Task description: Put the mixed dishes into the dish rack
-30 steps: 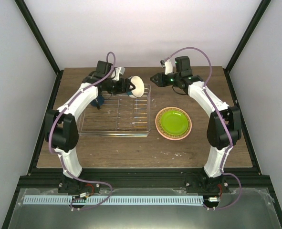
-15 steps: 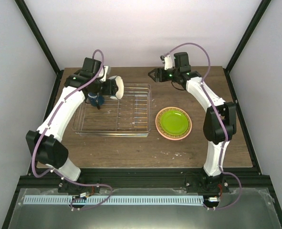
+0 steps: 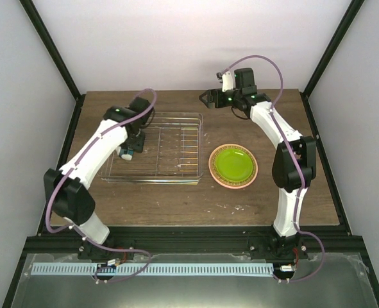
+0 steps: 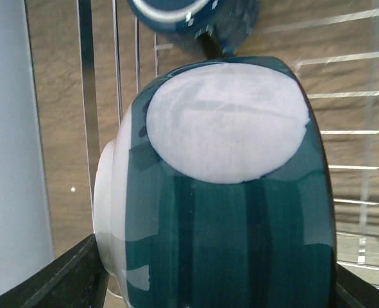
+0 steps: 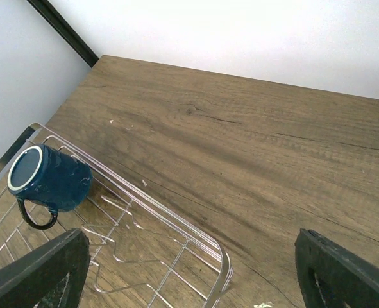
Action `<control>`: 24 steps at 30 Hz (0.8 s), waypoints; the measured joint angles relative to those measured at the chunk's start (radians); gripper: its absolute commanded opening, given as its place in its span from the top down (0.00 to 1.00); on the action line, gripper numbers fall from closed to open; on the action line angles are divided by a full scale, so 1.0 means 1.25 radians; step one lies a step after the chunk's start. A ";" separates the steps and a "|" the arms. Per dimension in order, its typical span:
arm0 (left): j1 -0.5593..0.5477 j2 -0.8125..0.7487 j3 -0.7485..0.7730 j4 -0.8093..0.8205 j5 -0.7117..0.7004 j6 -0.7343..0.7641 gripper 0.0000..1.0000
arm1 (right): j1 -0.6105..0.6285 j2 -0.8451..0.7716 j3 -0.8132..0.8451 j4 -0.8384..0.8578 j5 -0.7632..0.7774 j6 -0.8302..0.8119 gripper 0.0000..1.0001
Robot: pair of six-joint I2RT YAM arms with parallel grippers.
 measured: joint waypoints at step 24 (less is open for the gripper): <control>-0.022 0.273 -0.026 -0.042 -0.219 -0.055 0.53 | -0.014 -0.002 -0.014 -0.020 0.026 -0.031 0.05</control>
